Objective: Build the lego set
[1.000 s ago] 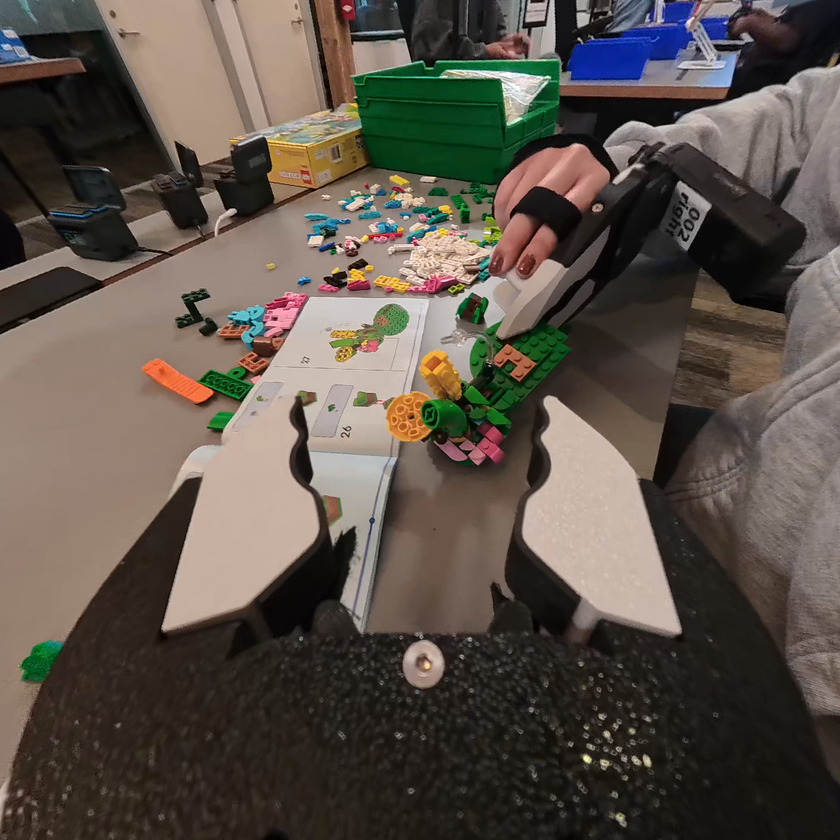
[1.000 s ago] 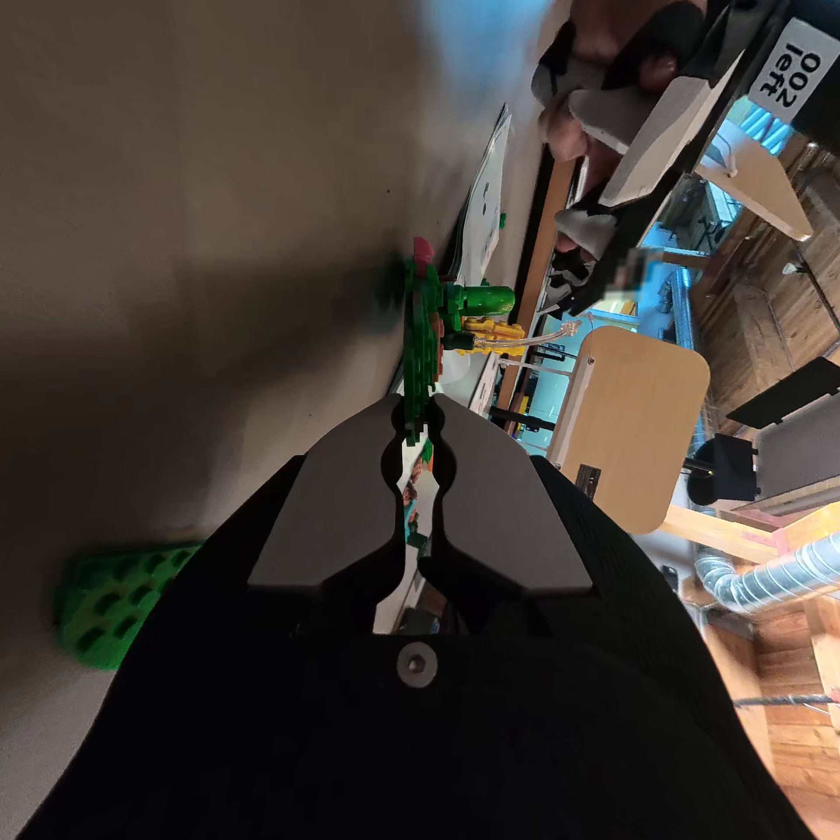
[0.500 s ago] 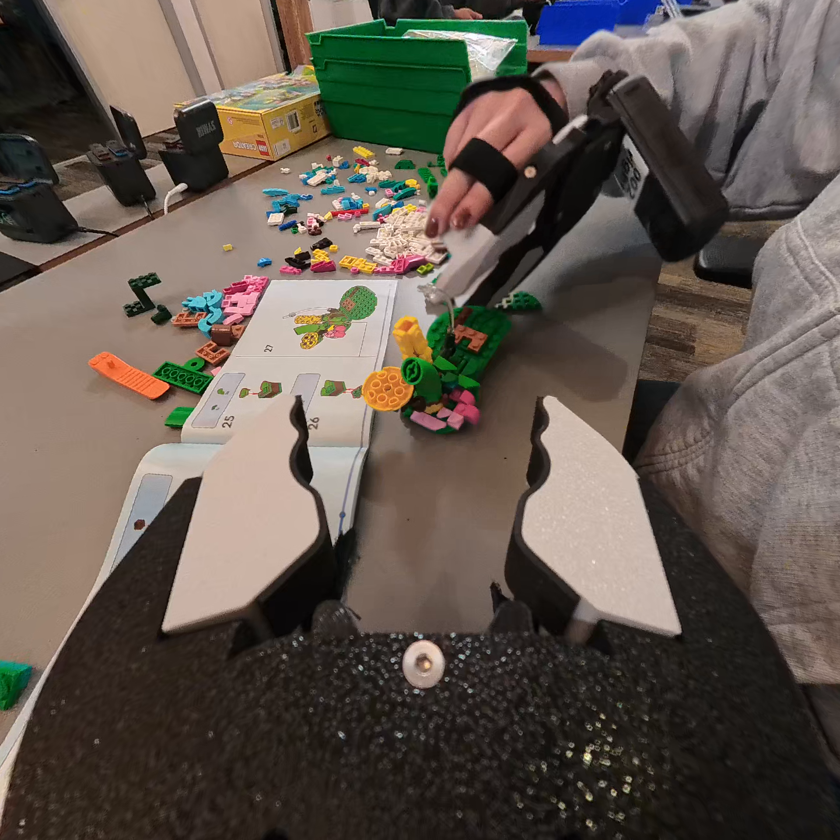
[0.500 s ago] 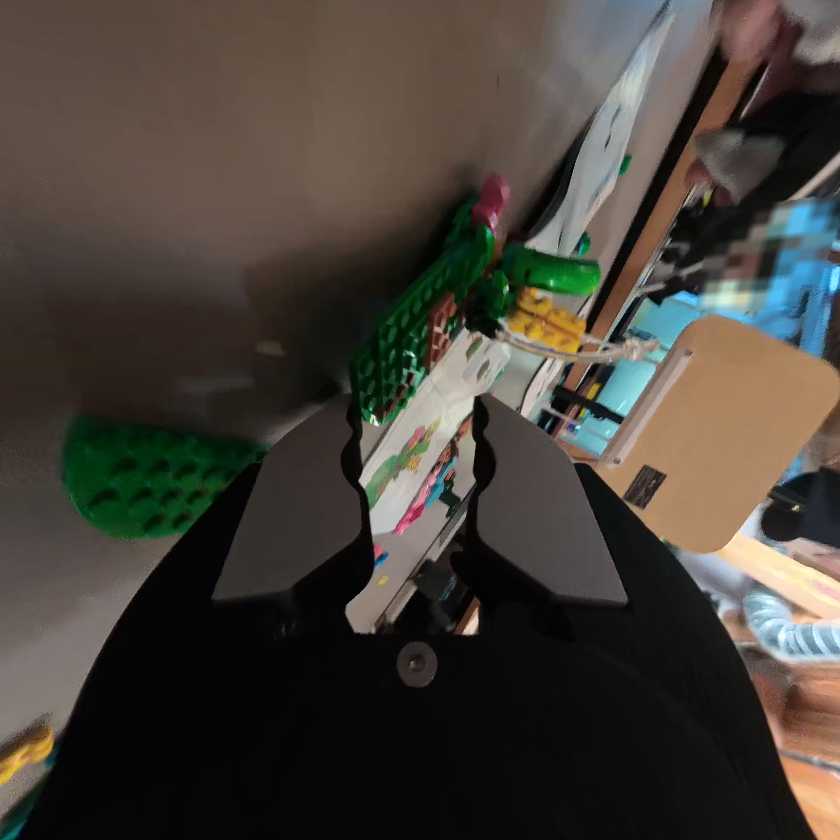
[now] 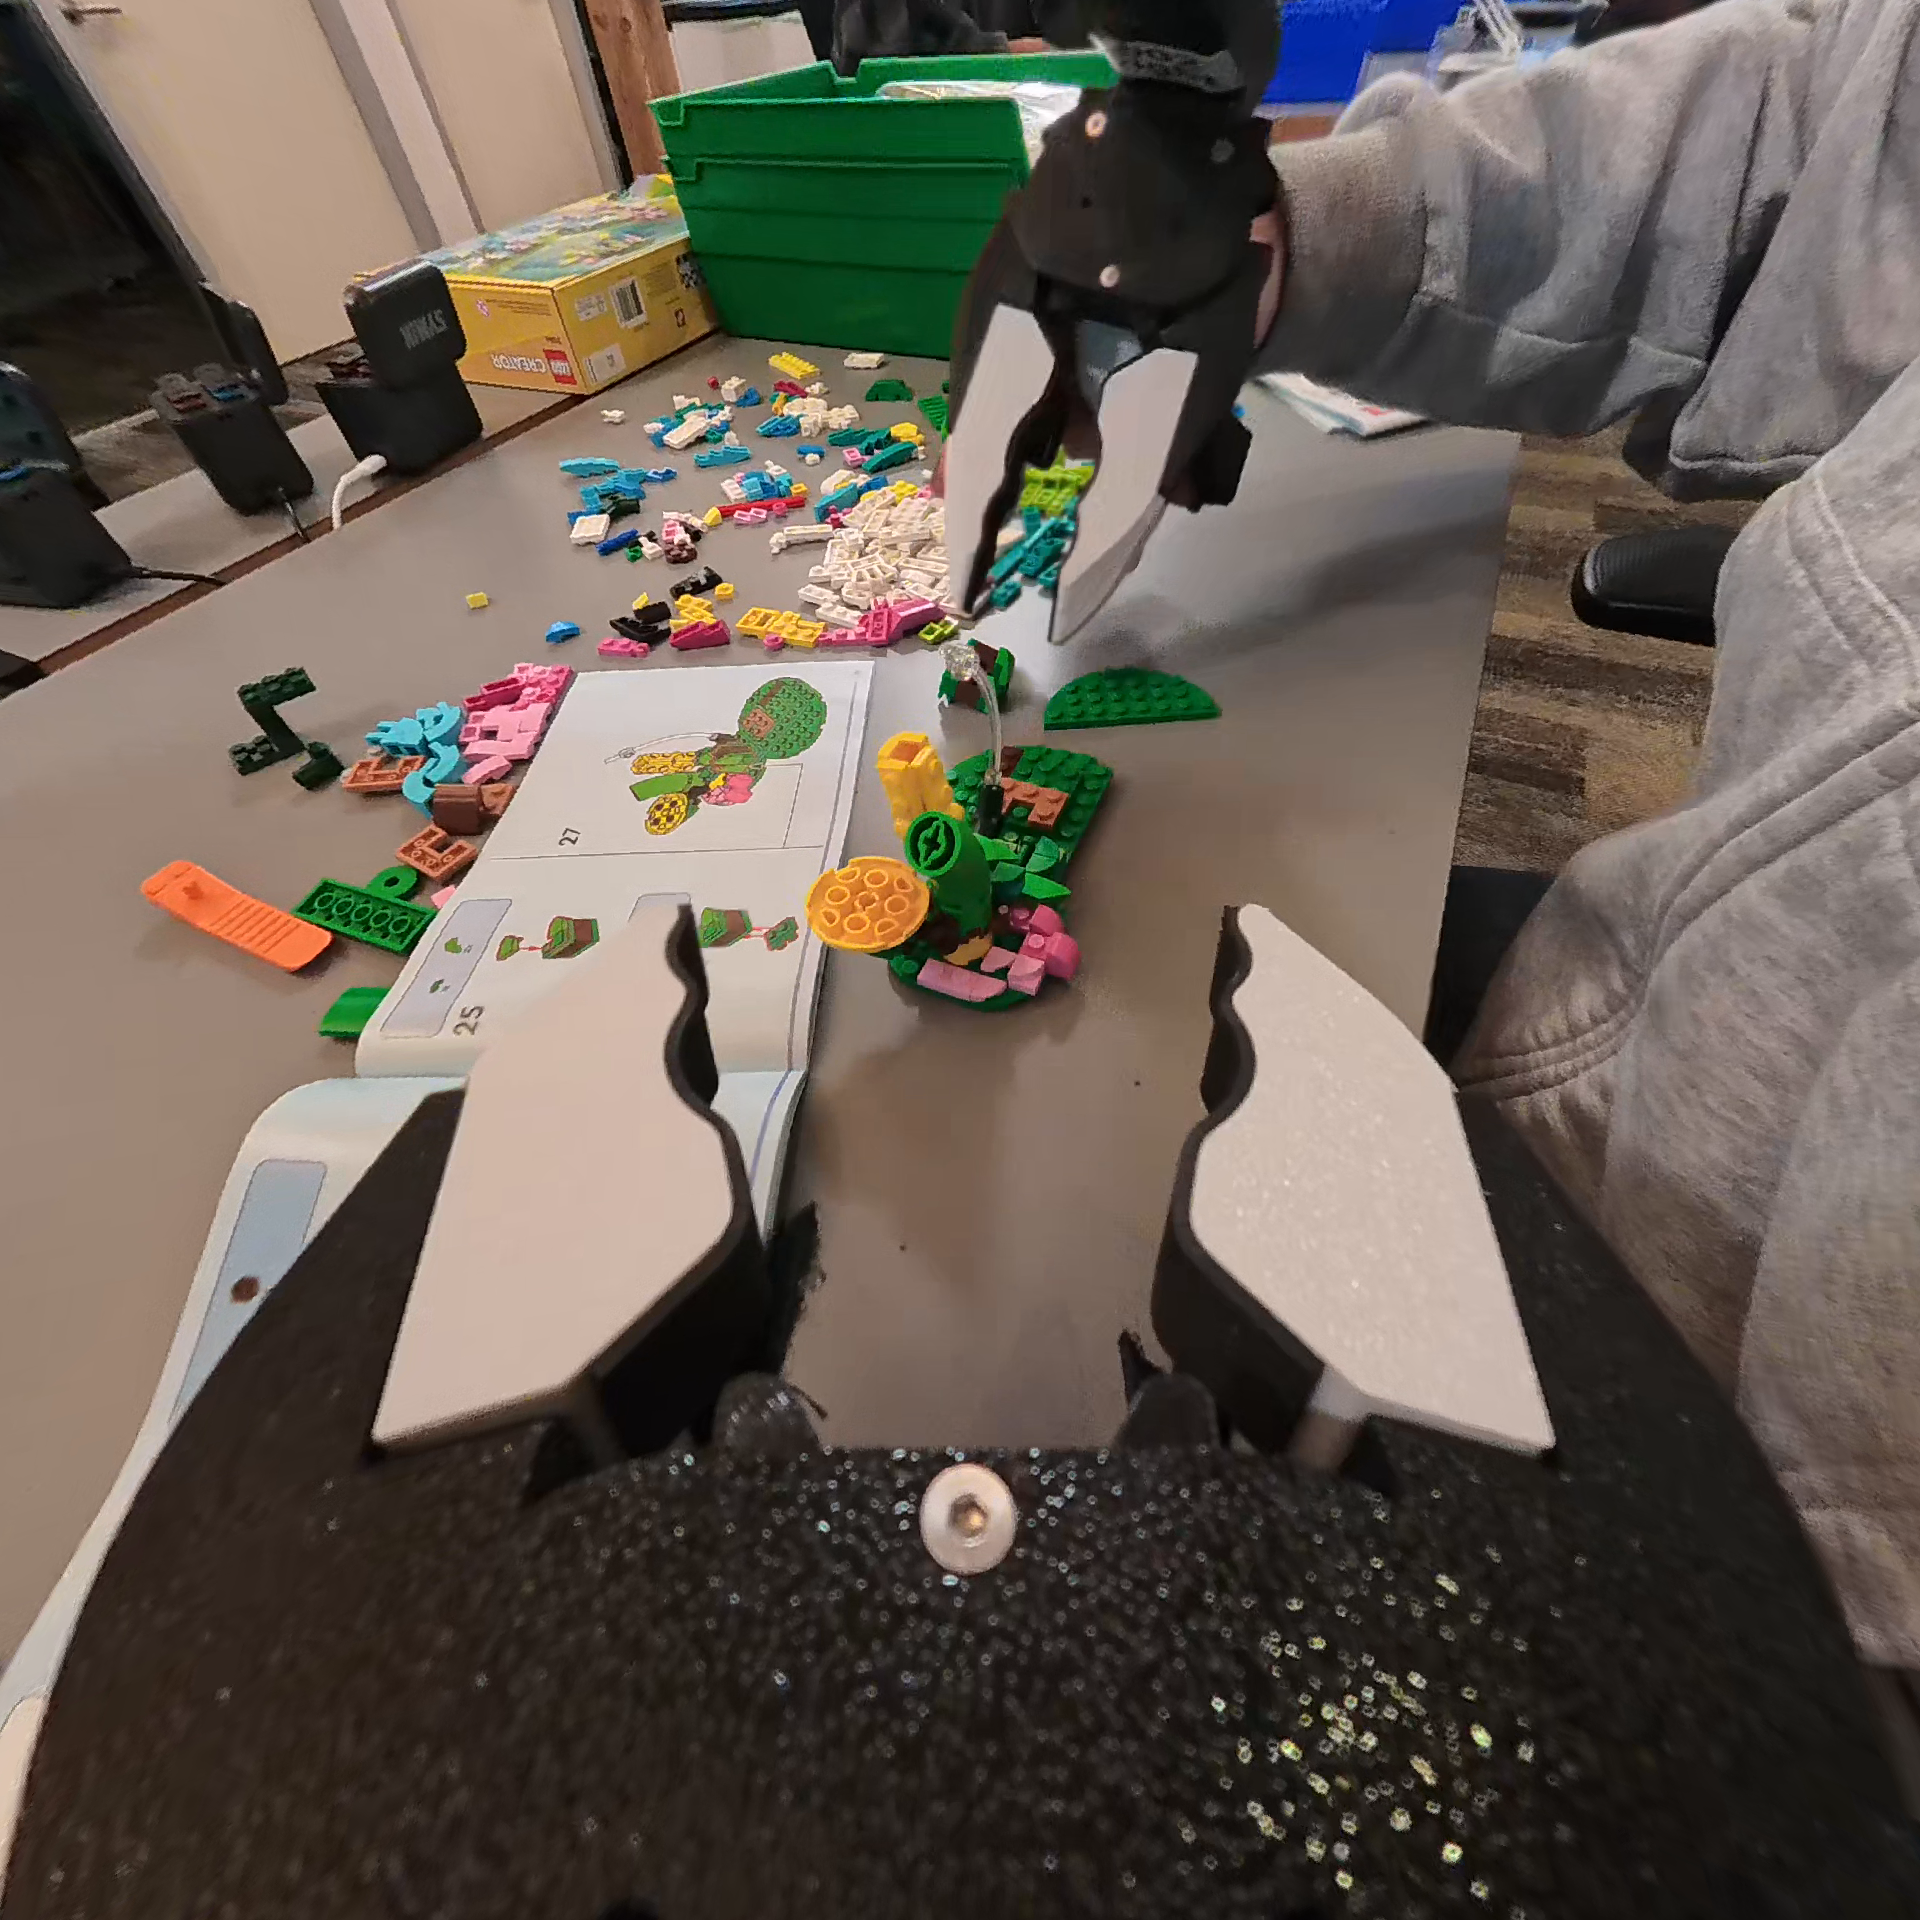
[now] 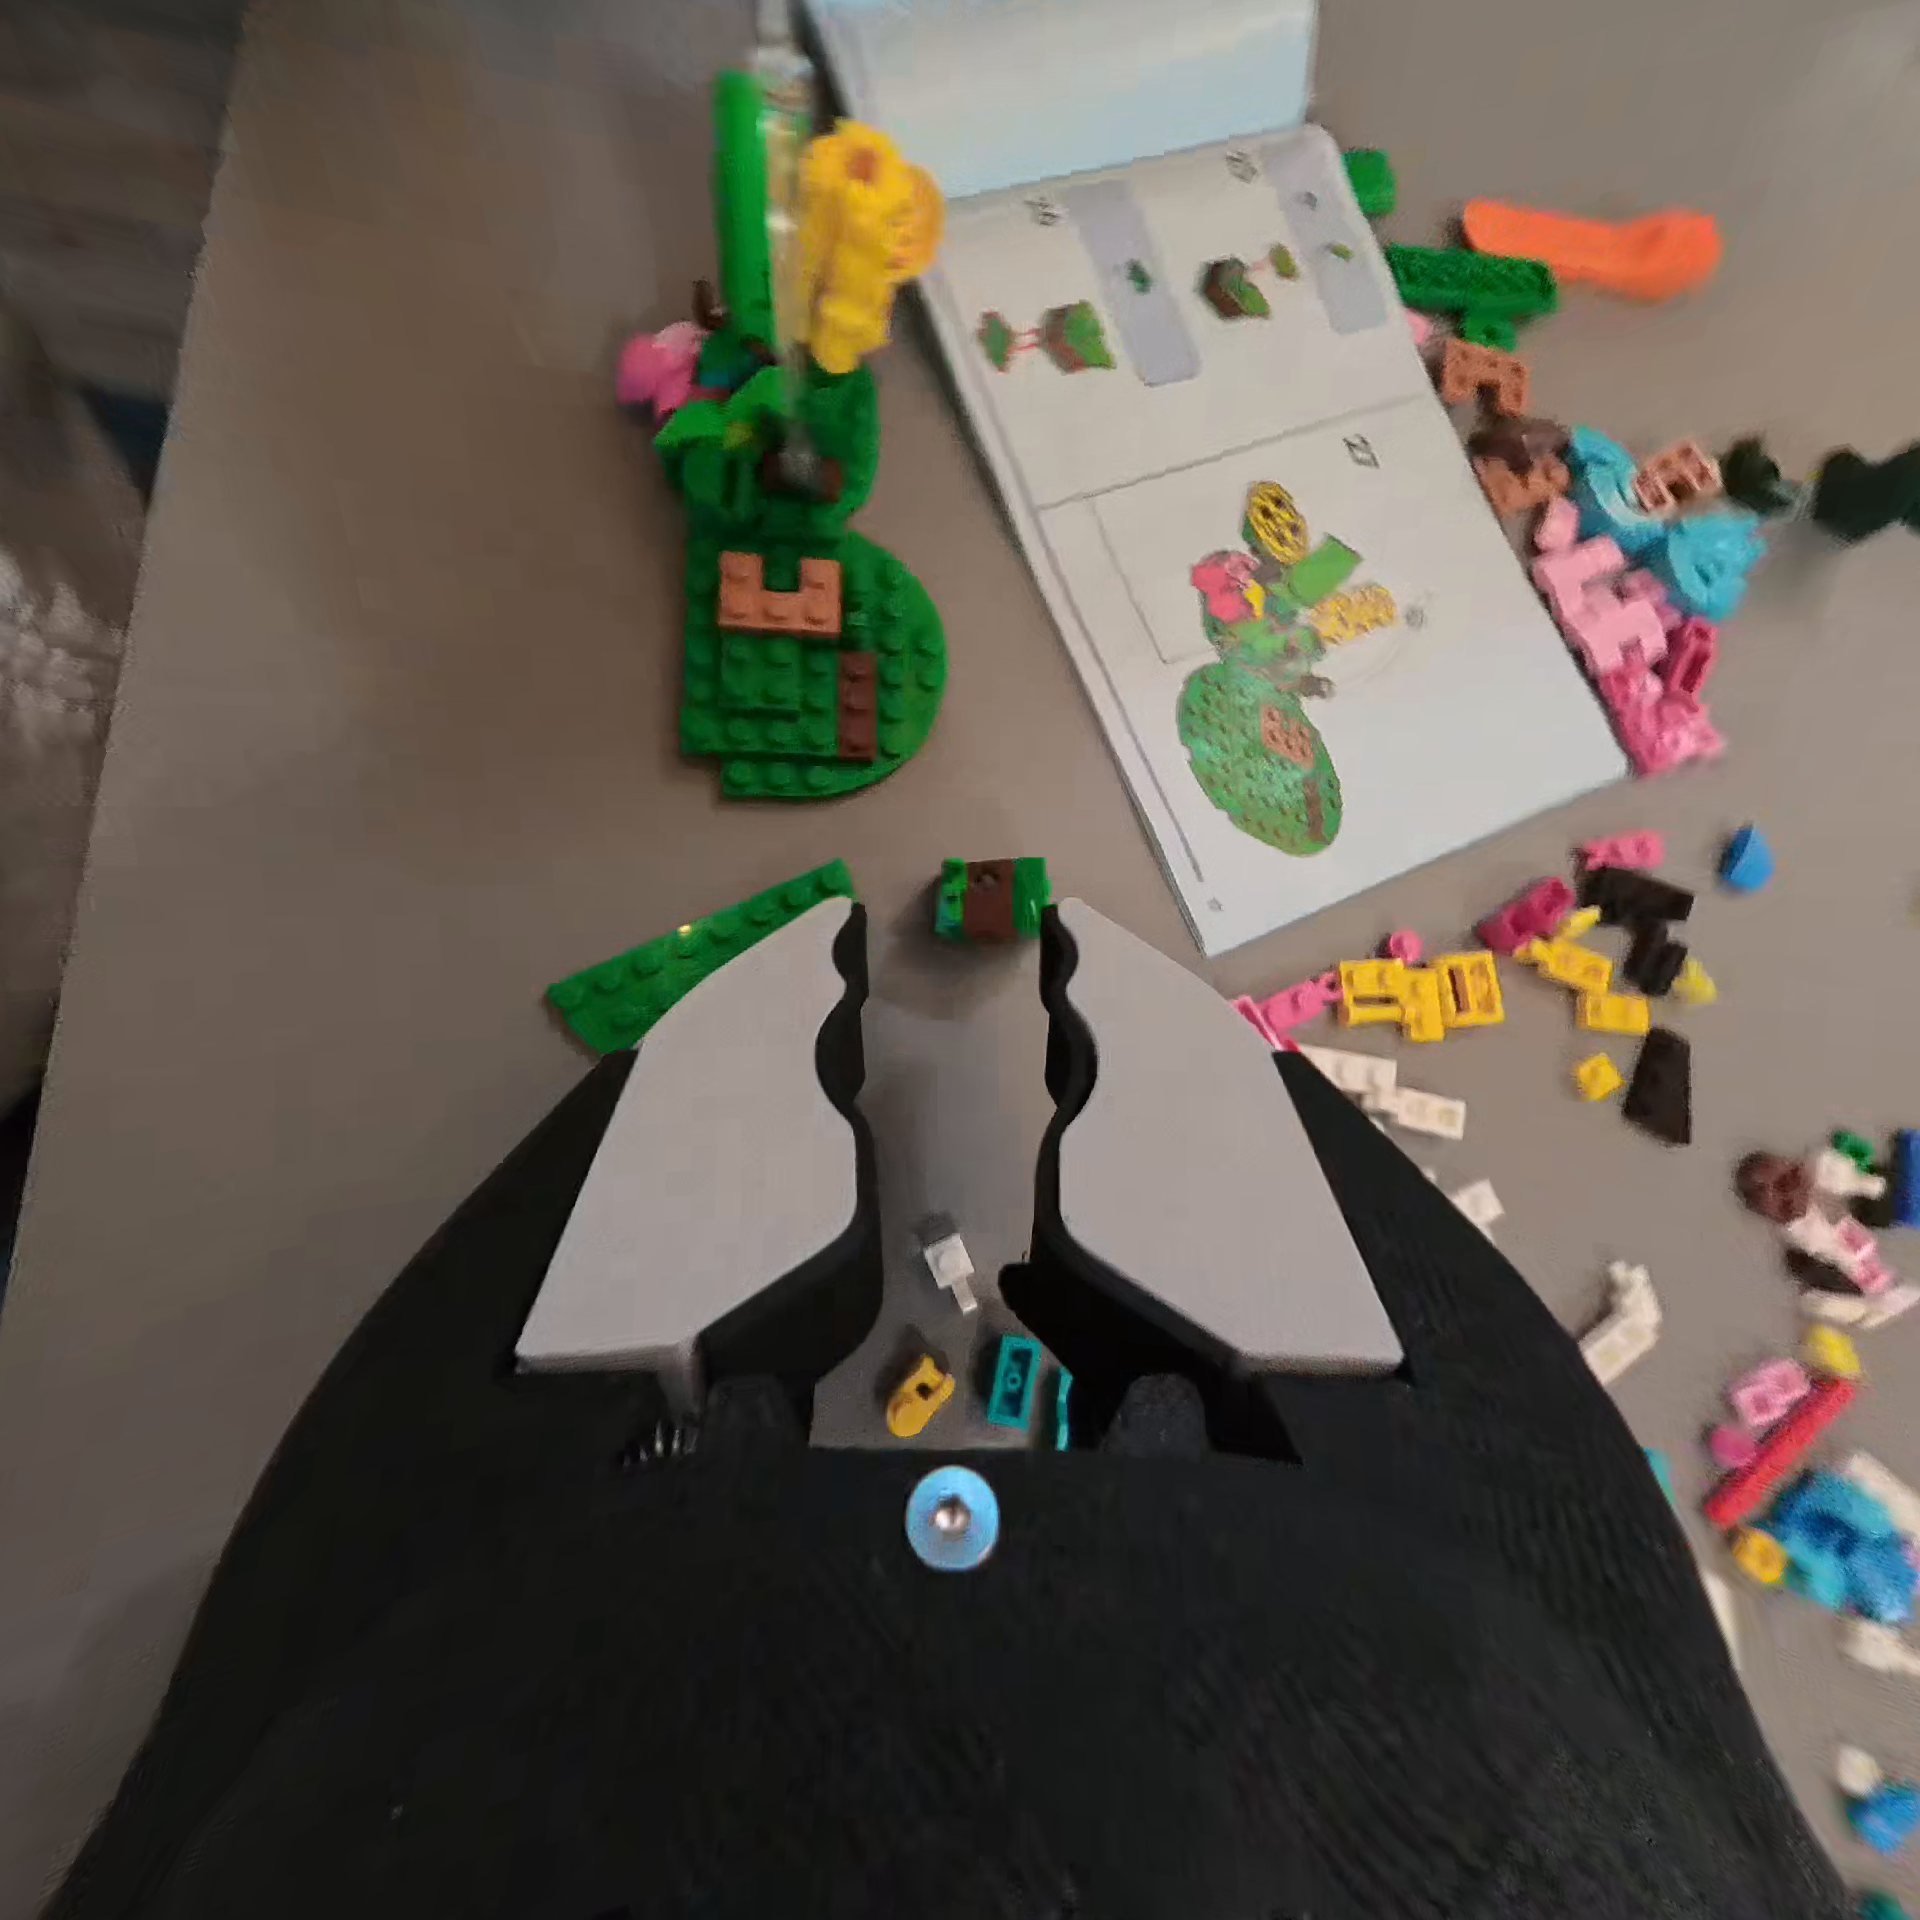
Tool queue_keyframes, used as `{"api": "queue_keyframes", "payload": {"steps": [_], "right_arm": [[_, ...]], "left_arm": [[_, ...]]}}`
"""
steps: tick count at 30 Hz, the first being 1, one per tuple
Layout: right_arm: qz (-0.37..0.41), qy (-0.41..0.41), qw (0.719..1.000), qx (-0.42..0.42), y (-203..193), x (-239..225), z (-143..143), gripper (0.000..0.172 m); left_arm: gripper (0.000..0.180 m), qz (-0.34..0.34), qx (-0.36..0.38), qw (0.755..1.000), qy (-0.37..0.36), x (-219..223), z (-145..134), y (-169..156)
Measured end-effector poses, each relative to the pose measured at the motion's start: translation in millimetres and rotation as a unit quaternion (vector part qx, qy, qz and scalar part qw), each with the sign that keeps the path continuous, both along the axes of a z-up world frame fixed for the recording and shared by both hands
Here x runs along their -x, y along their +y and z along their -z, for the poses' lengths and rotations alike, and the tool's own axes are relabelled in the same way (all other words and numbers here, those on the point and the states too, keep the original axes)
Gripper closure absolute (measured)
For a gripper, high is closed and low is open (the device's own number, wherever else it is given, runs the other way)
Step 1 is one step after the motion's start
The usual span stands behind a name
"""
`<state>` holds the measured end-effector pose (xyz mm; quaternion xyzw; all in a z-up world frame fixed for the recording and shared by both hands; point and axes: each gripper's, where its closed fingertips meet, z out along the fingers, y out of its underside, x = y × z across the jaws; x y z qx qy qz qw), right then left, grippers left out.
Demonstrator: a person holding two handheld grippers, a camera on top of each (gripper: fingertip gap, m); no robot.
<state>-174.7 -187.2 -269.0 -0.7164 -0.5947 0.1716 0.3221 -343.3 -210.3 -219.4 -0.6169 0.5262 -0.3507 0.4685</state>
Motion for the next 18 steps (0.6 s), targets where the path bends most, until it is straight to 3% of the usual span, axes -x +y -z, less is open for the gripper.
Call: {"api": "queue_keyframes", "payload": {"steps": [7,11,13,18], "right_arm": [[0.013,0.017,0.999,0.034,9,4,15,0.141],[0.009,0.023,1.000,0.010,13,6,11,0.163],[0.008,0.025,1.000,-0.007,13,6,10,0.165],[0.062,0.019,0.998,0.007,12,-3,7,0.143]], "left_arm": [[0.088,0.009,0.000,1.000,0.018,-11,7,-2],[0.089,0.008,-0.009,1.000,0.018,-14,7,-3],[0.090,0.005,-0.013,1.000,0.024,-15,10,-2],[0.090,-0.003,-0.012,0.999,0.049,-15,17,-1]]}}
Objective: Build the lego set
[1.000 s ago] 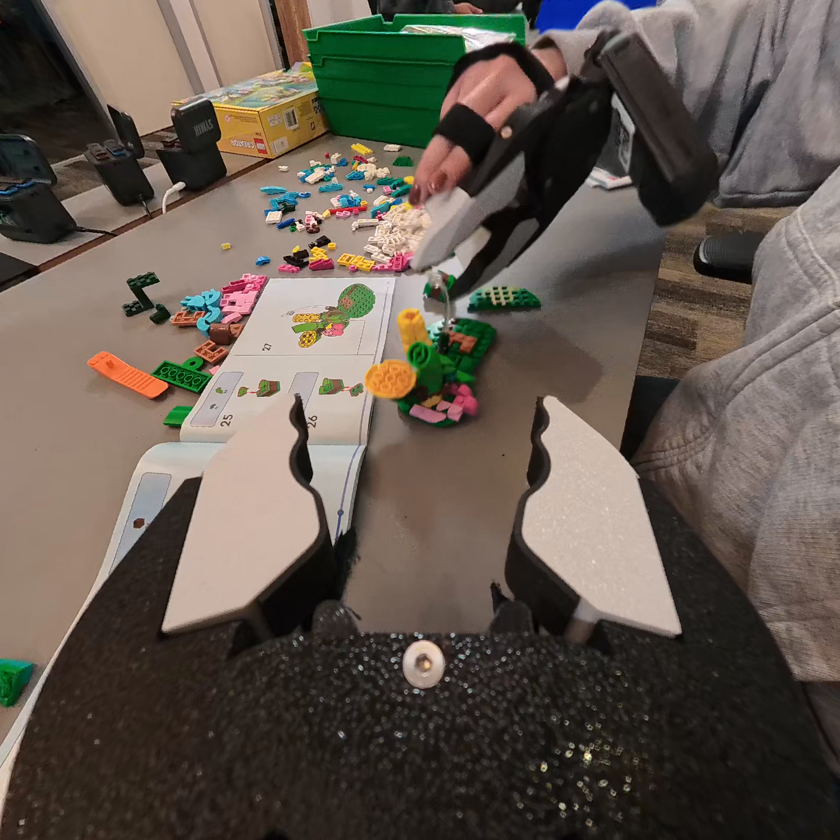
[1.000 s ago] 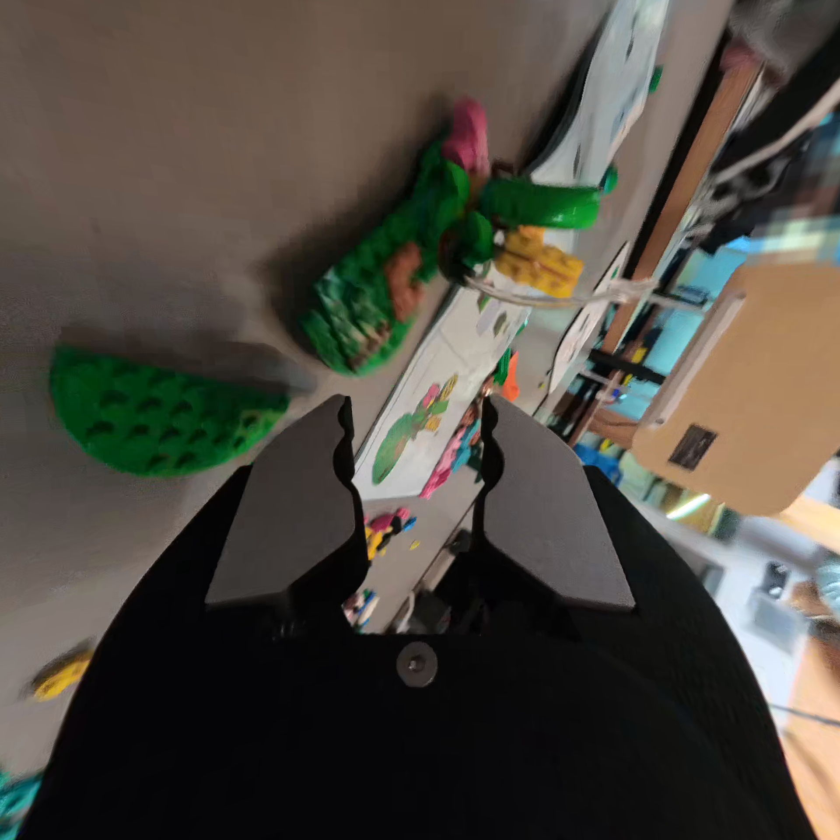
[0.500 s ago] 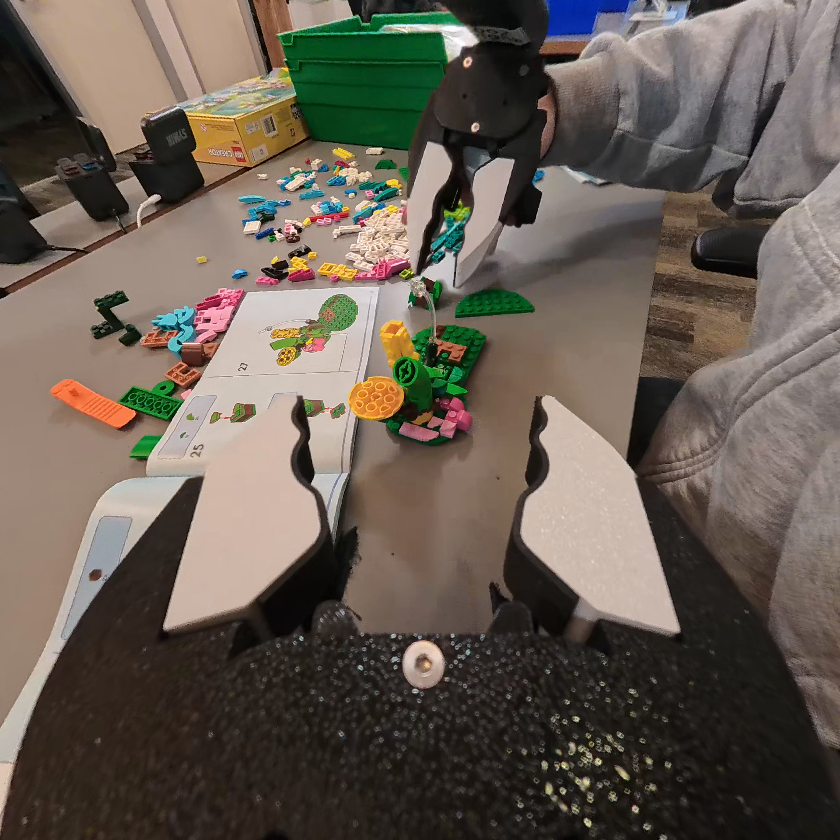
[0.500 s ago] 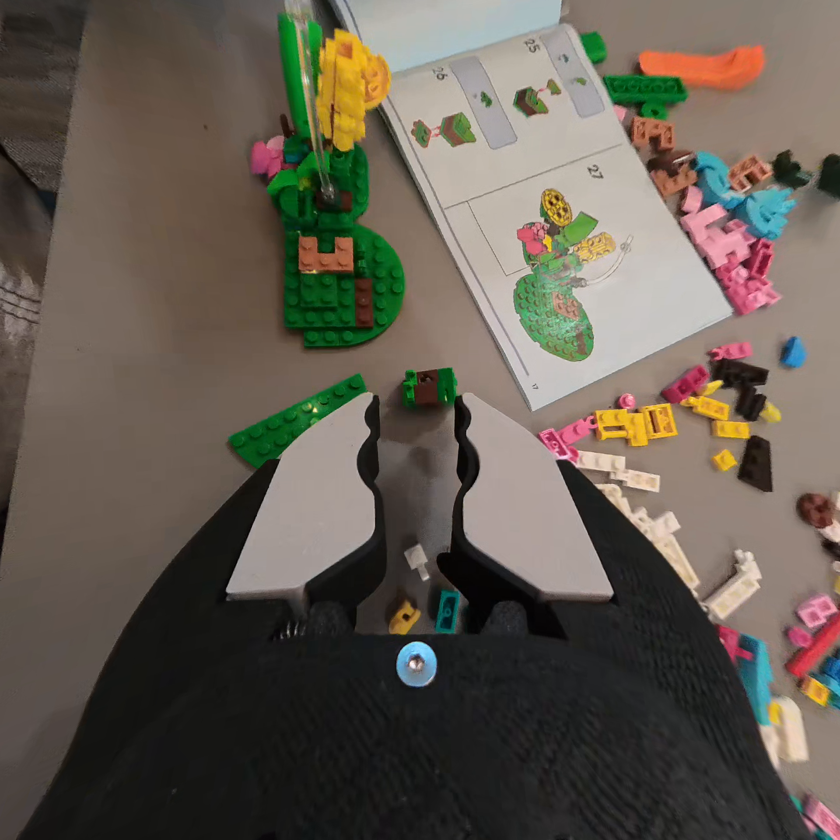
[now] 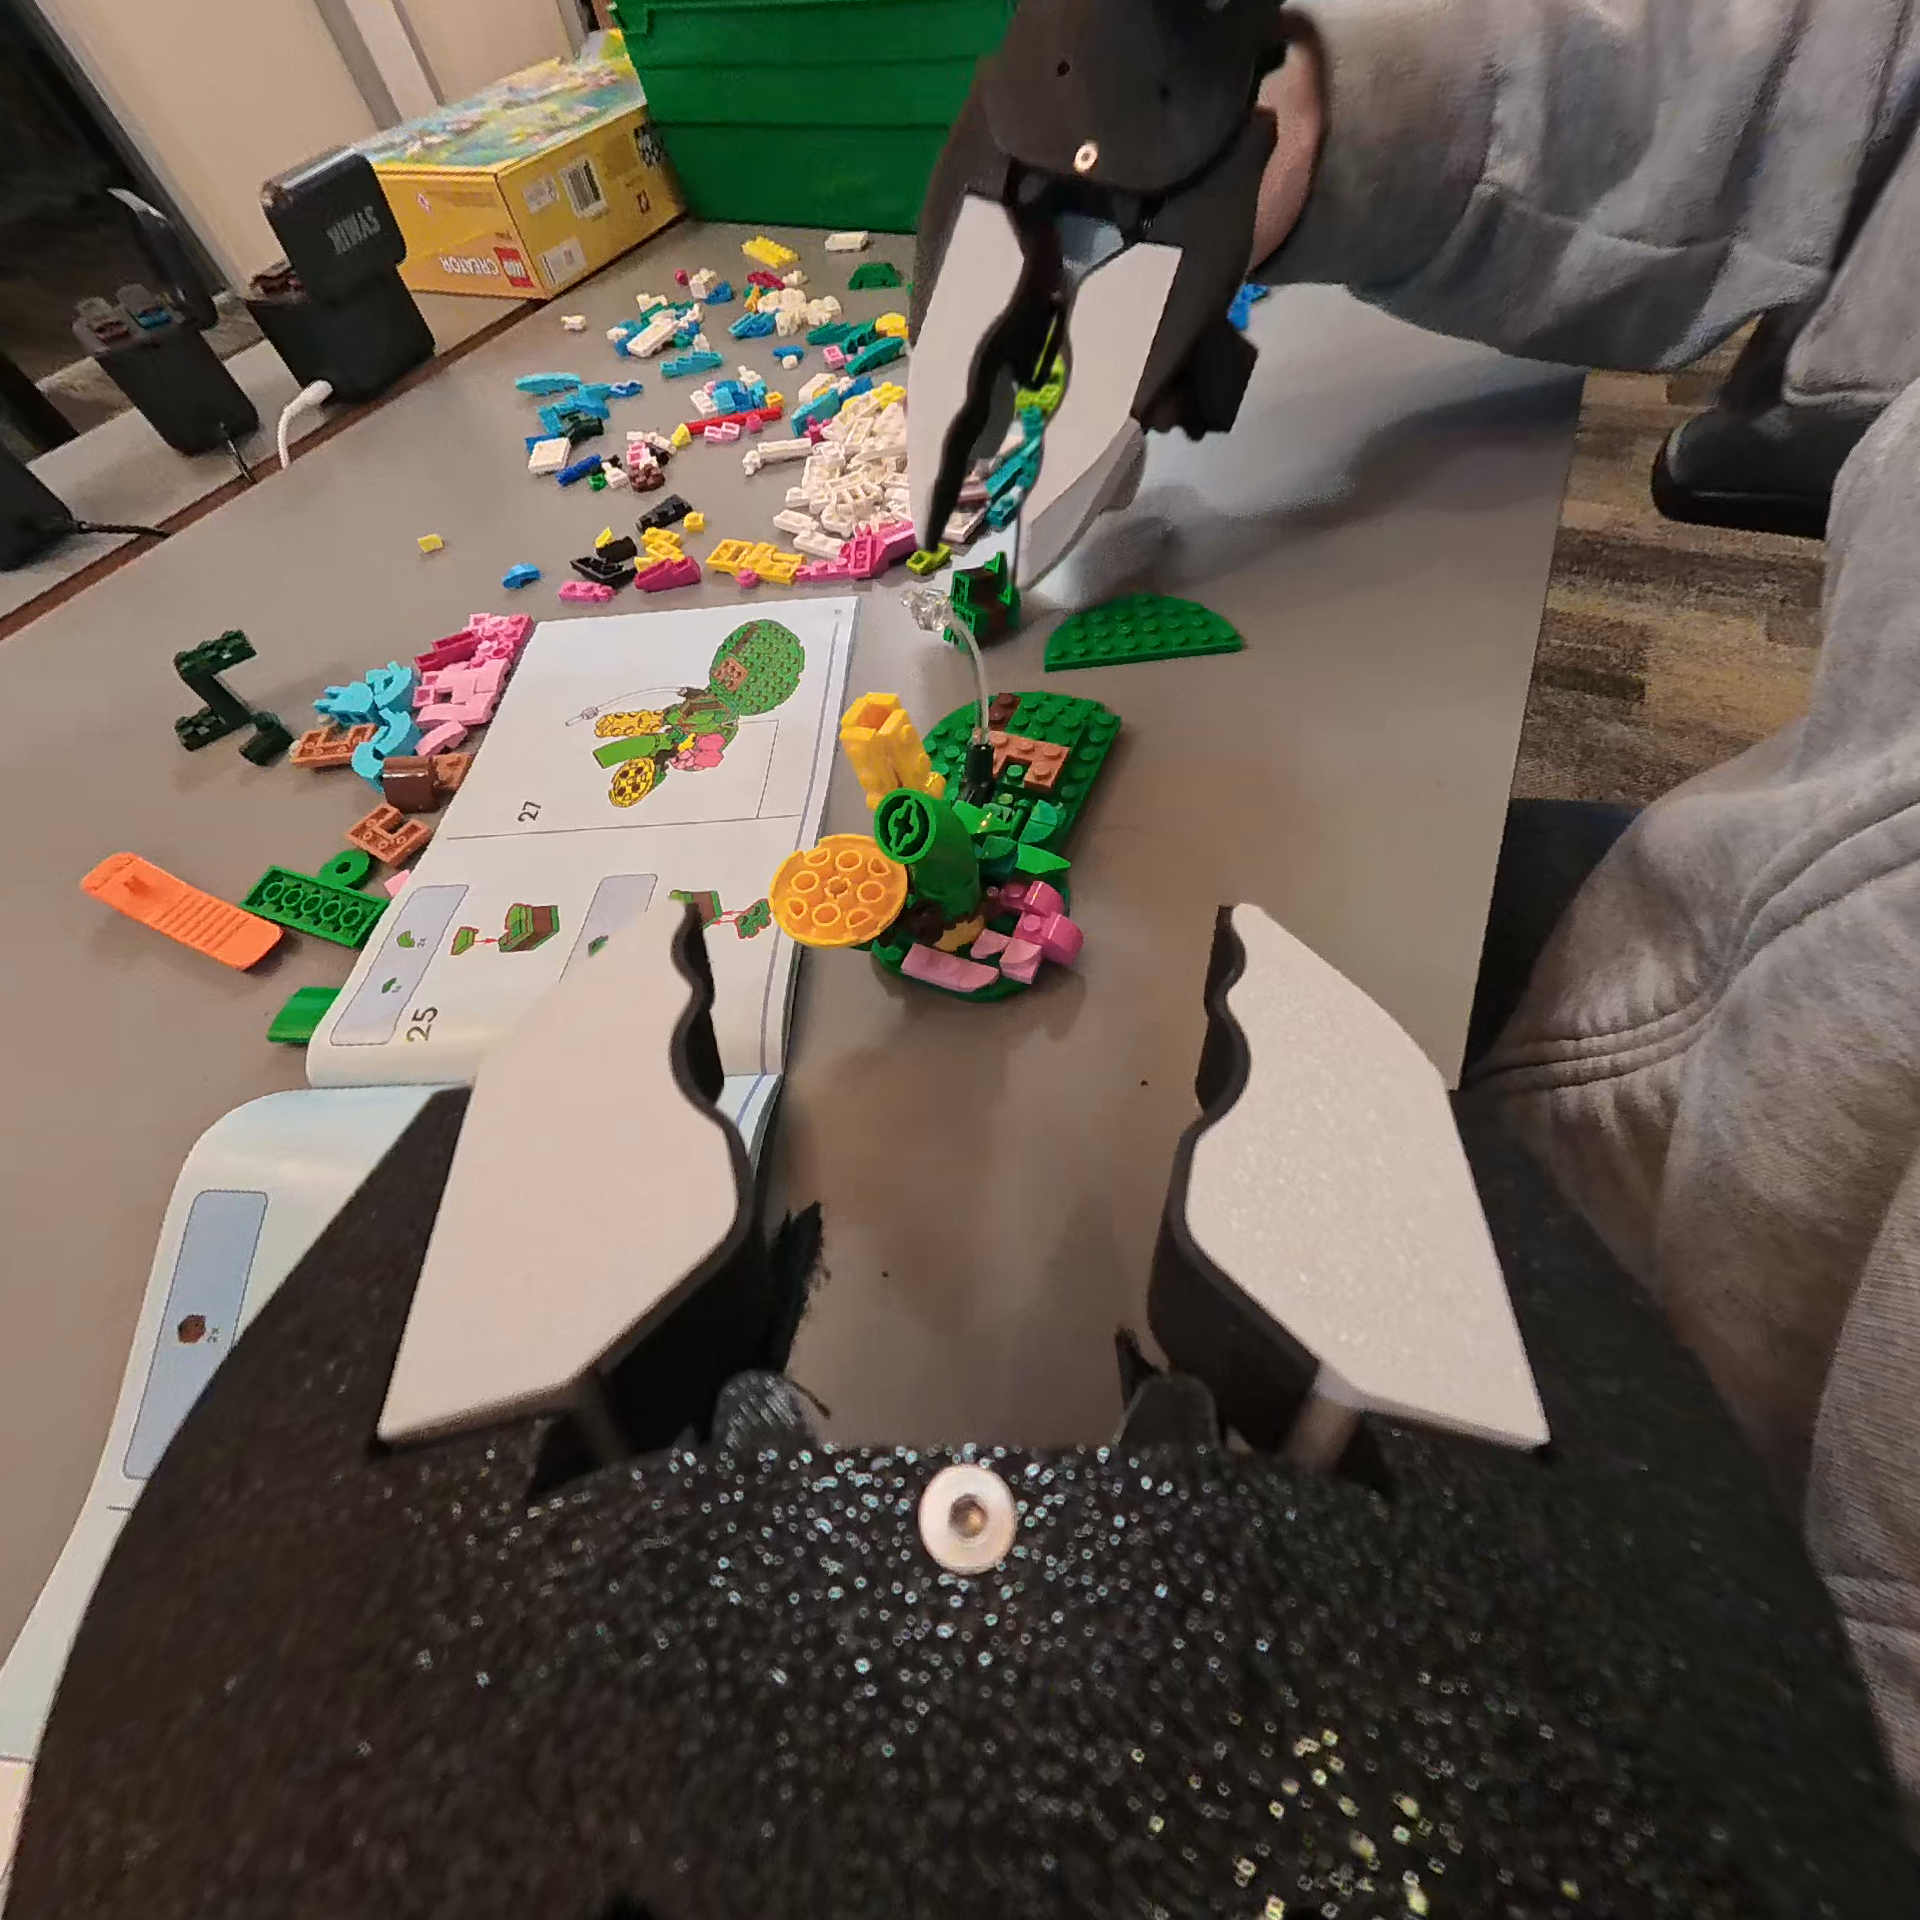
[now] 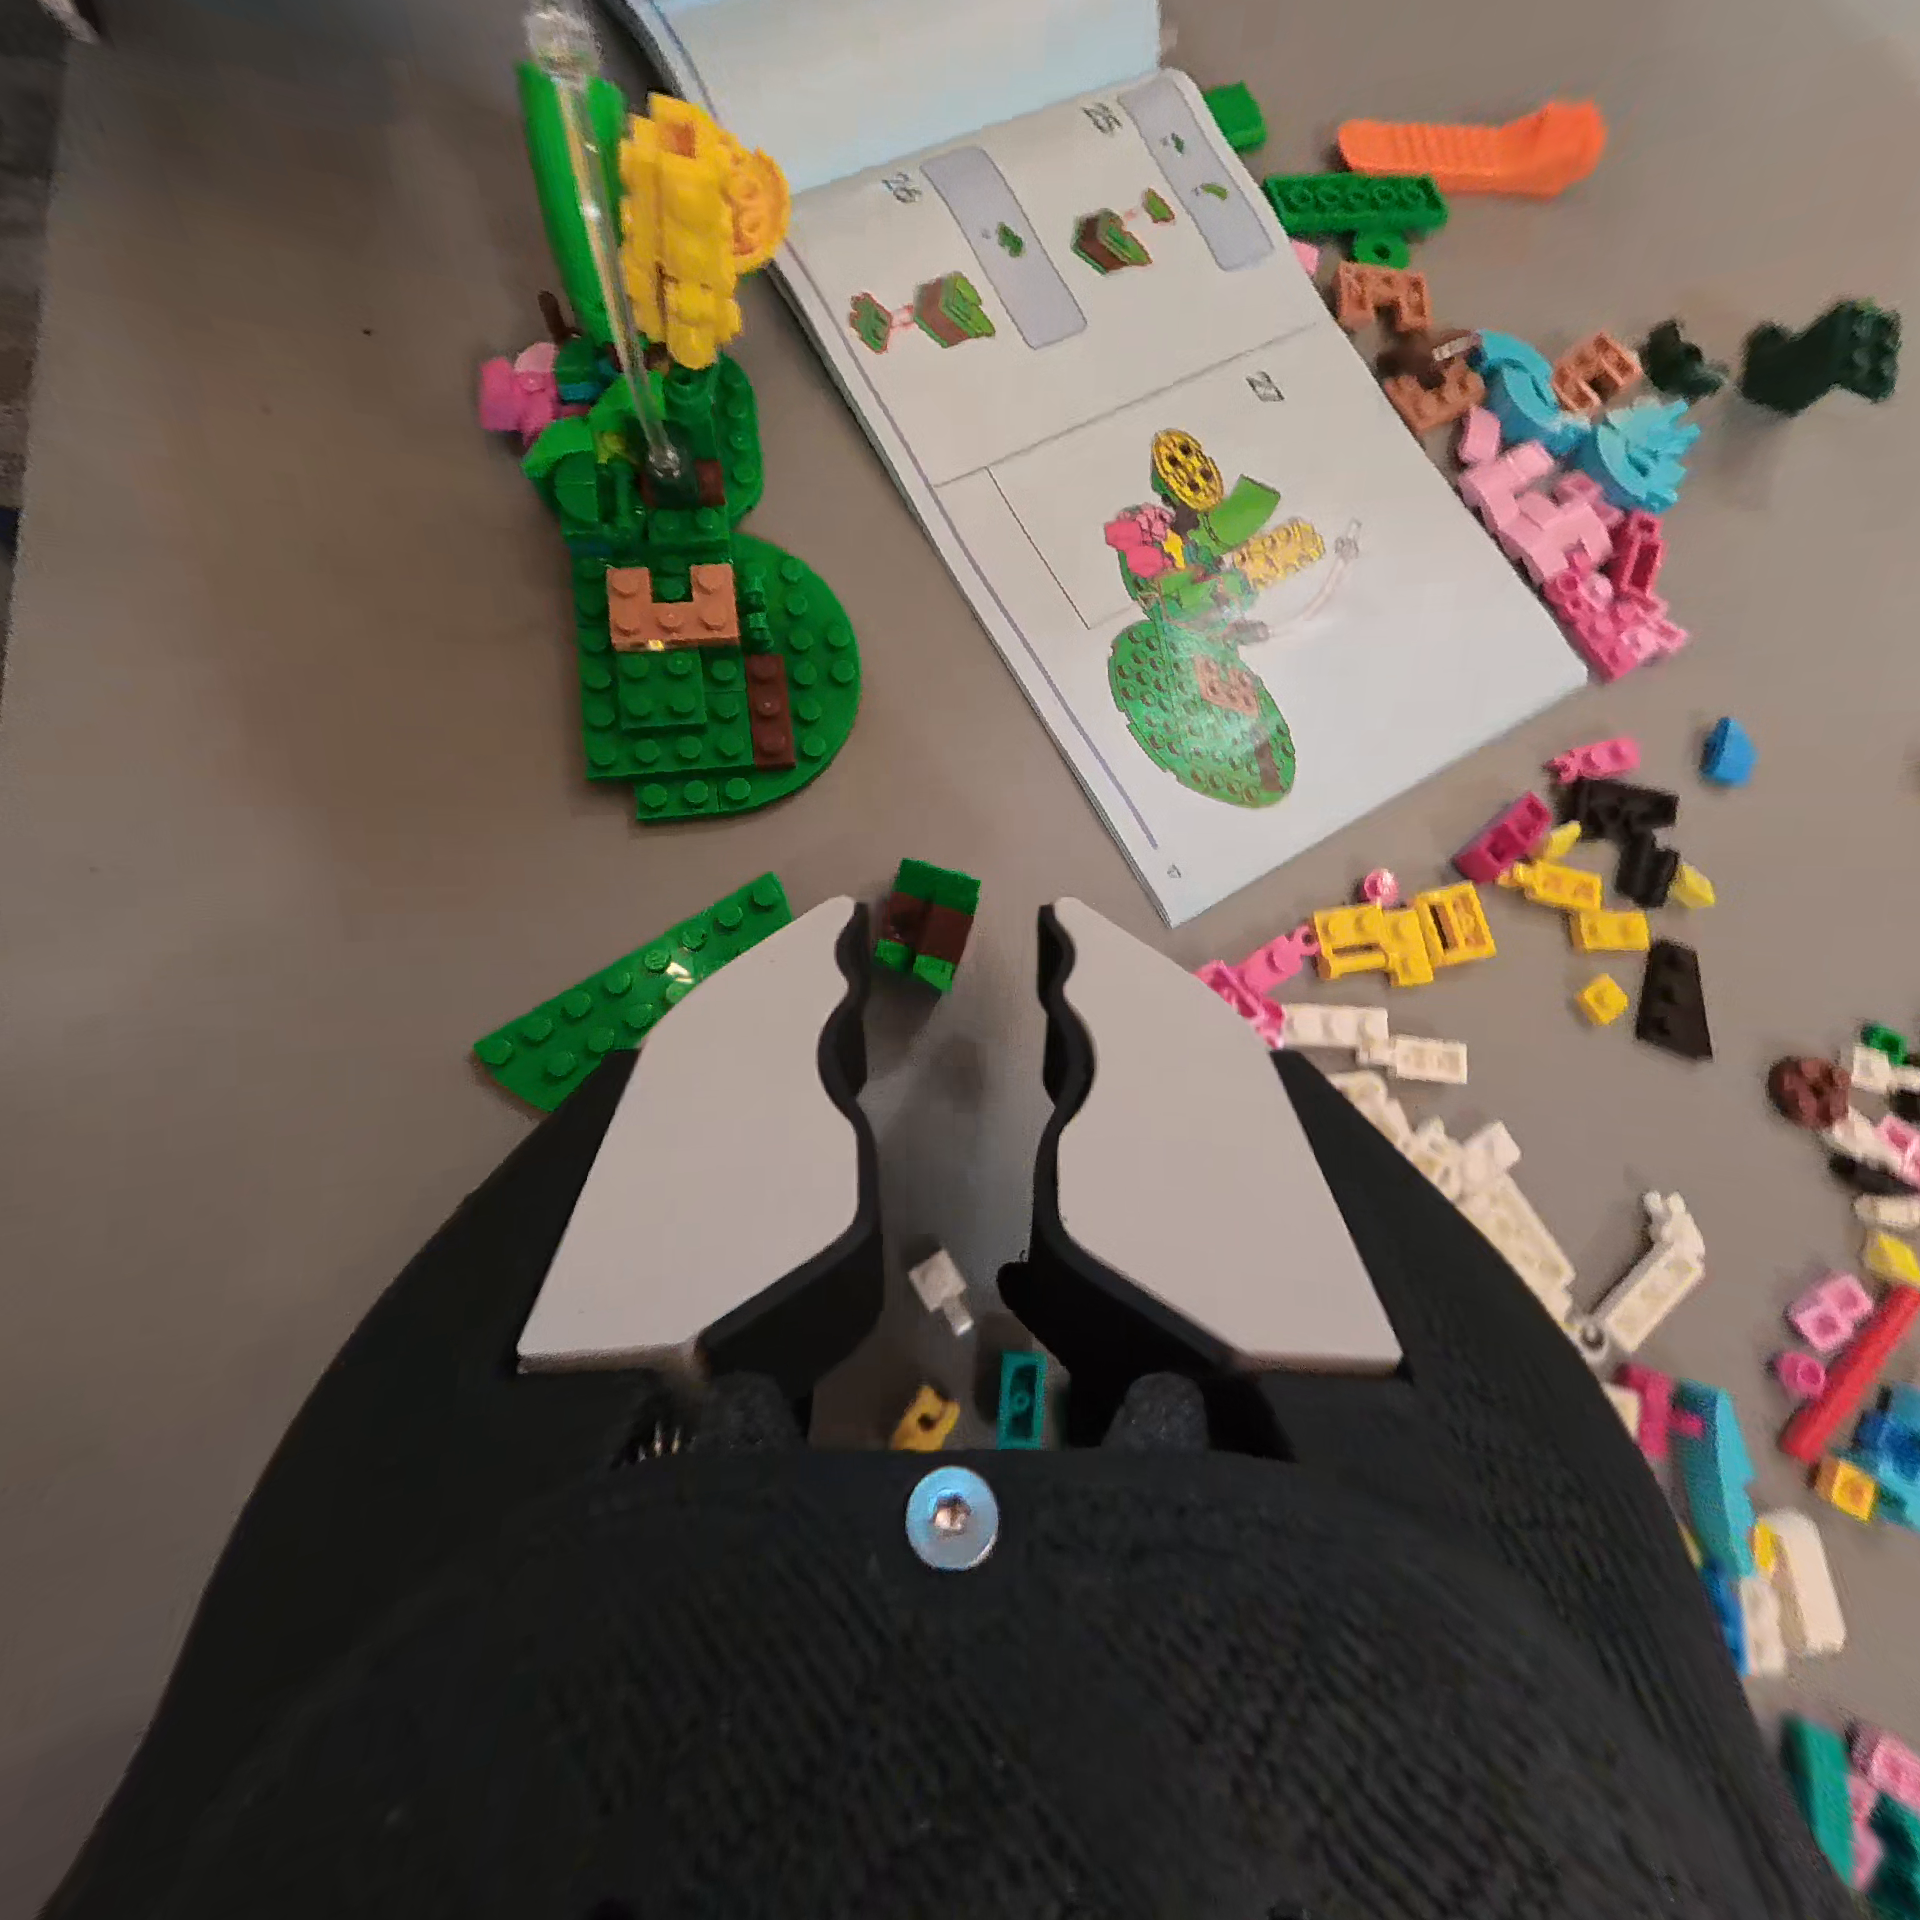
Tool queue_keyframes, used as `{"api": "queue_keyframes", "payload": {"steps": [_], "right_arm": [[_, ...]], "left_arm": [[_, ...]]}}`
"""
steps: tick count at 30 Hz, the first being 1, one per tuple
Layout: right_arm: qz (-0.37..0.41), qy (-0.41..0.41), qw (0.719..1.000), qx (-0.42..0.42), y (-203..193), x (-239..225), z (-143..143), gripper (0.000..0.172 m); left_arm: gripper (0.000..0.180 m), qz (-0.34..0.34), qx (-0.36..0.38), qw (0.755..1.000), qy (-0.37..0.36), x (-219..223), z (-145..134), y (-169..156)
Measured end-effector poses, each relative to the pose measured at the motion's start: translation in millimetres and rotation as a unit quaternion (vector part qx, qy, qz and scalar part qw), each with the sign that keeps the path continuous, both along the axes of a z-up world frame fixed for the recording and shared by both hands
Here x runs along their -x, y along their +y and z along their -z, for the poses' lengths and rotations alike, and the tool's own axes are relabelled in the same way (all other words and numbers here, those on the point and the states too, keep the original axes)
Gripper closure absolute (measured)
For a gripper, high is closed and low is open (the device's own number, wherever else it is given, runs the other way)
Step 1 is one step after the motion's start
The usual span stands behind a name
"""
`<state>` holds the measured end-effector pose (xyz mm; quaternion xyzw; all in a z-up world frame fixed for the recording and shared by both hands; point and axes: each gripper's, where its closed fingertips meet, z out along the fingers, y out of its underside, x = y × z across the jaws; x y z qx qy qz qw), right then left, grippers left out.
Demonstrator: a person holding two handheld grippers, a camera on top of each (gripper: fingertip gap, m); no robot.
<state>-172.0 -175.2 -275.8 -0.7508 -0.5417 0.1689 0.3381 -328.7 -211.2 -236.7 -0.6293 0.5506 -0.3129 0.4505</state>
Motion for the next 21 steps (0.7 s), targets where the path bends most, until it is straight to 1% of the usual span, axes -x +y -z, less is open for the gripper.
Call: {"api": "queue_keyframes", "payload": {"steps": [1,3,5,7,8,10,13,14,16,19,21], "right_arm": [[0.017,-0.002,1.000,0.004,0,-3,0,0.140],[0.048,0.003,0.999,0.004,1,-3,2,0.140],[0.063,0.007,0.998,0.001,1,0,4,0.141],[0.070,-0.005,0.998,0.000,1,3,10,0.143],[0.072,-0.015,0.997,0.001,1,3,14,0.143],[0.085,-0.031,0.996,-0.011,4,1,16,0.156],[0.114,-0.031,0.993,-0.021,6,1,10,0.156],[0.120,-0.021,0.992,-0.019,4,4,6,0.157],[0.130,-0.003,0.991,-0.021,-4,10,-5,0.157],[0.147,0.017,0.989,-0.023,-20,17,-19,0.157],[0.153,0.029,0.988,-0.016,-34,24,-22,0.157]], "left_arm": [[0.090,-0.004,0.002,1.000,0.002,0,1,1],[0.090,-0.007,0.018,1.000,0.004,0,2,1],[0.089,-0.002,0.051,0.999,0.001,-5,4,-2],[0.082,0.022,0.085,0.996,0.005,-11,7,-13],[0.079,0.027,0.089,0.996,0.011,-13,10,-16],[0.073,0.024,0.101,0.994,0.034,-15,17,-18],[0.067,0.017,0.135,0.989,0.049,-20,26,-22],[0.069,0.010,0.146,0.988,0.048,-23,27,-23],[0.067,0.001,0.166,0.985,0.056,-27,34,-27],[0.063,-0.006,0.181,0.979,0.090,-30,46,-35],[0.062,0.006,0.194,0.976,0.095,-33,48,-45]]}}
